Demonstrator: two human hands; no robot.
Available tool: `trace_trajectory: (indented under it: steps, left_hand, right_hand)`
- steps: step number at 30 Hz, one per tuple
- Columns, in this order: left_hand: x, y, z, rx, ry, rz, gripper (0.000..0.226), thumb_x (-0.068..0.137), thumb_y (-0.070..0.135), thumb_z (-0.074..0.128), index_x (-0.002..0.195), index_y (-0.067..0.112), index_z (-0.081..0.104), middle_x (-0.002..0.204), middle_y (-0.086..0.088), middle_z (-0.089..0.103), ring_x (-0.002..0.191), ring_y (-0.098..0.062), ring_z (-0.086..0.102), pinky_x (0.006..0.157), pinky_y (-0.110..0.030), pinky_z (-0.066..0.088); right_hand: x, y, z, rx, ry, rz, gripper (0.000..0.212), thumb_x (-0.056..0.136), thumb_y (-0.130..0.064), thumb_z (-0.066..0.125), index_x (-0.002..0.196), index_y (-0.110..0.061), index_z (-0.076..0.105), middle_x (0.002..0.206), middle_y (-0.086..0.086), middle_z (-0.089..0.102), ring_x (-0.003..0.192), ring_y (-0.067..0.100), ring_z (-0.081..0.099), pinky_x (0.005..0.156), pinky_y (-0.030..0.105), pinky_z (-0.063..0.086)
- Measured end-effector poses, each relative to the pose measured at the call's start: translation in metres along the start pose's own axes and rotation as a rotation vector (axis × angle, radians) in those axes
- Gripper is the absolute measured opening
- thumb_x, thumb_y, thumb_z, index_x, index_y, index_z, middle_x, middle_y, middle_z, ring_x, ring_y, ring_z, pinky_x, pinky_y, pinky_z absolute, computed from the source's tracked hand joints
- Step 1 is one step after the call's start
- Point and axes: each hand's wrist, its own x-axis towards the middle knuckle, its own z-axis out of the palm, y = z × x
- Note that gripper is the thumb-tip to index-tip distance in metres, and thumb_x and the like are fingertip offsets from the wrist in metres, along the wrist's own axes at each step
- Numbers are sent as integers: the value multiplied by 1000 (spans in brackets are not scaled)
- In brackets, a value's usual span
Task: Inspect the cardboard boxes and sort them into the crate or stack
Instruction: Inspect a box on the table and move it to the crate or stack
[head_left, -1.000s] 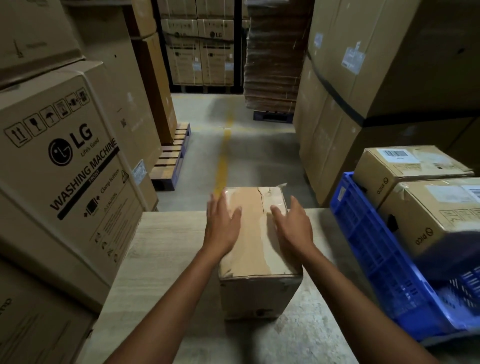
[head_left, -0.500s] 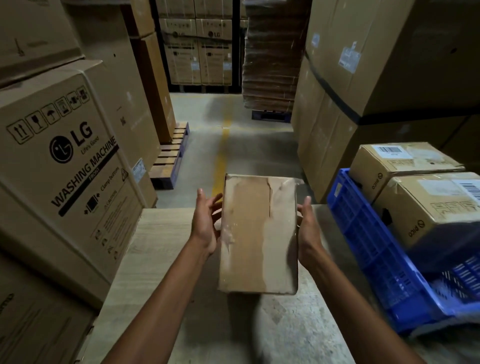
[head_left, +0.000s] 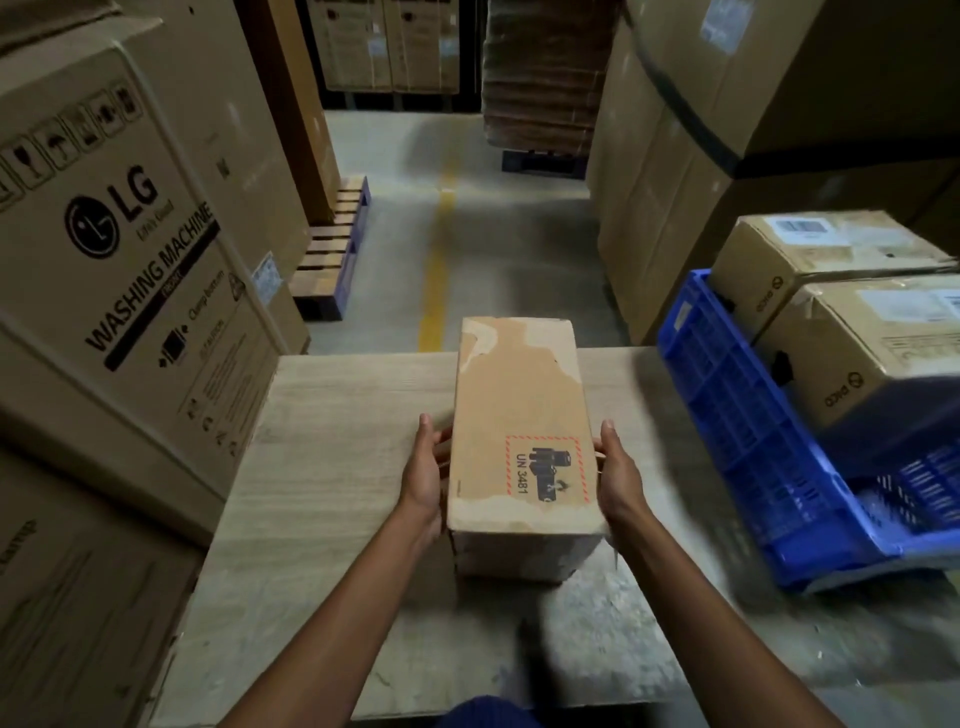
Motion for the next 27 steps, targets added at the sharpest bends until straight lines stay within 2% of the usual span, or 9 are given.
trace_trajectory:
  steps: [4, 8, 11, 13, 17, 20, 23, 25, 27]
  left_hand:
    - [18, 10, 4, 124, 65, 7, 61, 100, 62, 31, 113, 13, 65, 110, -11, 72, 103, -30, 67, 96, -49, 52]
    - [58, 35, 7, 229, 65, -57, 74, 96, 69, 30, 138, 13, 51, 131, -16, 62, 119, -31, 59, 104, -50, 45]
    - [54, 58, 22, 193, -95, -121, 77, 99, 68, 17, 125, 13, 63, 93, -13, 75, 81, -28, 72, 73, -36, 54]
    - [48, 67, 30, 145, -160, -114, 77, 99, 67, 13, 115, 14, 67, 86, -12, 75, 72, -27, 72, 66, -33, 52]
    - [40, 81, 29, 42, -178, -43, 77, 98, 68, 15, 108, 14, 69, 91, -14, 75, 77, -29, 72, 71, -37, 53]
    - [33, 94, 31, -3, -210, 58, 74, 100, 66, 17, 122, 17, 68, 112, -16, 72, 96, -32, 71, 79, -41, 55]
    - [22, 104, 34, -50, -225, 147, 68, 102, 61, 21, 118, 15, 69, 111, -15, 73, 96, -30, 71, 77, -38, 56]
    - [16, 102, 29, -83, -235, 168, 67, 100, 63, 25, 119, 16, 69, 112, -15, 72, 99, -30, 70, 85, -41, 56]
    - [16, 91, 23, -83, -236, 191, 68, 97, 67, 30, 127, 18, 66, 118, -16, 70, 108, -33, 67, 96, -47, 52]
  right_hand:
    - [9, -14, 1, -46, 16, -13, 57, 105, -57, 28, 108, -13, 64, 103, 10, 72, 95, 26, 69, 82, 42, 55]
    - [33, -28, 10, -285, -85, -182, 68, 86, -80, 25, 120, -32, 59, 124, 2, 65, 112, 24, 64, 101, 55, 50]
    - [41, -36, 18, -338, -208, -220, 83, 79, -89, 28, 131, -31, 57, 132, 1, 63, 119, 24, 62, 104, 56, 47]
    - [37, -40, 21, -314, -212, -263, 93, 70, -99, 31, 133, -36, 56, 133, -4, 63, 121, 22, 60, 105, 57, 46]
    - [16, -57, 26, -244, -123, -350, 75, 82, -88, 28, 123, -34, 58, 125, -6, 64, 116, 16, 60, 103, 53, 47]
    - [7, -78, 30, -116, -90, -344, 77, 81, -89, 29, 126, -34, 59, 125, -1, 65, 113, 20, 63, 100, 51, 50]
    - [3, -90, 31, -24, -89, -358, 59, 98, -69, 30, 127, -26, 60, 119, 0, 66, 106, 17, 65, 88, 36, 53]
    - [5, -87, 29, 12, -99, -348, 48, 102, -61, 28, 121, -31, 60, 116, -4, 66, 103, 13, 63, 81, 30, 51]
    - [5, -77, 29, 37, -115, -321, 59, 97, -67, 29, 129, -30, 60, 122, -4, 64, 110, 15, 60, 87, 32, 51]
